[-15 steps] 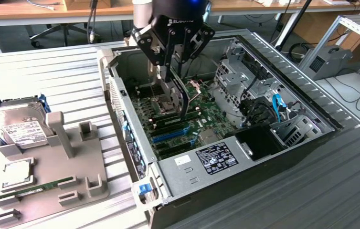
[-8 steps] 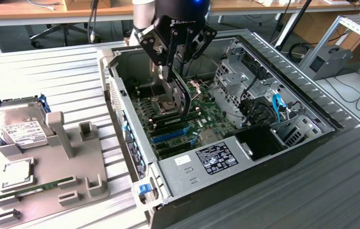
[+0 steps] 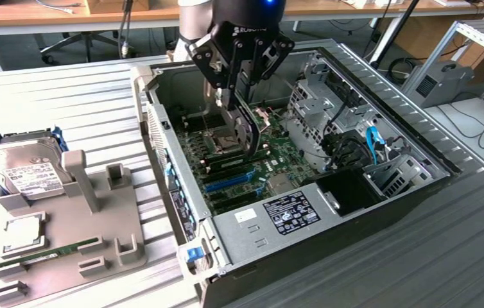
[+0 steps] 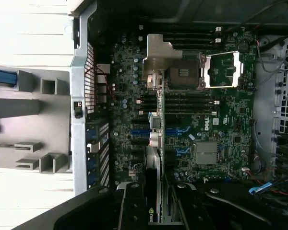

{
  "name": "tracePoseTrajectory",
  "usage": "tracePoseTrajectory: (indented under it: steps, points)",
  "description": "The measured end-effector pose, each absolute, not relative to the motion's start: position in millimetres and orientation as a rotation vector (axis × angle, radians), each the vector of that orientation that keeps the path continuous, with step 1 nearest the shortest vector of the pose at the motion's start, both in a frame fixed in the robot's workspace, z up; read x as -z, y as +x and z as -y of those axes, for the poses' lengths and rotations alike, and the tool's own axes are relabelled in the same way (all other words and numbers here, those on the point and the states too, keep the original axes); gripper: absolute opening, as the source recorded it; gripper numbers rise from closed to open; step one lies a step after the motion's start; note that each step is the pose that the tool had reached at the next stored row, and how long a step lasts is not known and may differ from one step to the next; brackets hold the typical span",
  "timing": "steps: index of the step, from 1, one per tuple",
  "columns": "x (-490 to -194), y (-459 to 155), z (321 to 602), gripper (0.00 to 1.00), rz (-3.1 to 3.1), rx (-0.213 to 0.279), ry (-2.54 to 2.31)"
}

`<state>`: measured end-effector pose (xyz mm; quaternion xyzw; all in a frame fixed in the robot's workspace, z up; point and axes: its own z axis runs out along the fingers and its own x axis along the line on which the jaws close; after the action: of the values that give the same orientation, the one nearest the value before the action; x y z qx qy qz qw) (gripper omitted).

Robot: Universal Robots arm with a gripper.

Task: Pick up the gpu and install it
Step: 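Pick up the gpu and move the gpu toward the slot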

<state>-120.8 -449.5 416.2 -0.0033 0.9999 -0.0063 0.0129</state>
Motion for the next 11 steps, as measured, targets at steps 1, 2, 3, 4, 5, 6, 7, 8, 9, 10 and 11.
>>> tracePoseTrajectory:
  steps: [1,2,3,4,5,6,7,8,9,10,11]
  points:
    - [-416.1,-119.9,449.5,0.26,-3.116,0.020,-0.010]
    - [-415.7,-118.7,449.5,0.26,-3.116,0.021,-0.010]
    - [-415.3,-117.6,449.5,0.26,-3.116,0.021,-0.010]
    - [-414.8,-116.3,449.5,0.26,-3.116,0.022,-0.010]
    - [-414.2,-115.1,449.4,0.26,-3.116,0.022,-0.010]
    - [-413.8,-114.1,449.4,0.26,-3.116,0.023,-0.010]
    - [-413.3,-113.0,449.3,0.26,-3.116,0.024,-0.010]
    - [-412.8,-111.9,449.2,0.26,-3.116,0.025,-0.010]
    - [-412.5,-110.9,449.0,0.26,-3.116,0.025,-0.010]
    - [-412.1,-109.9,448.8,0.26,-3.116,0.026,-0.010]
    - [-411.6,-108.9,448.7,0.26,-3.116,0.027,-0.010]
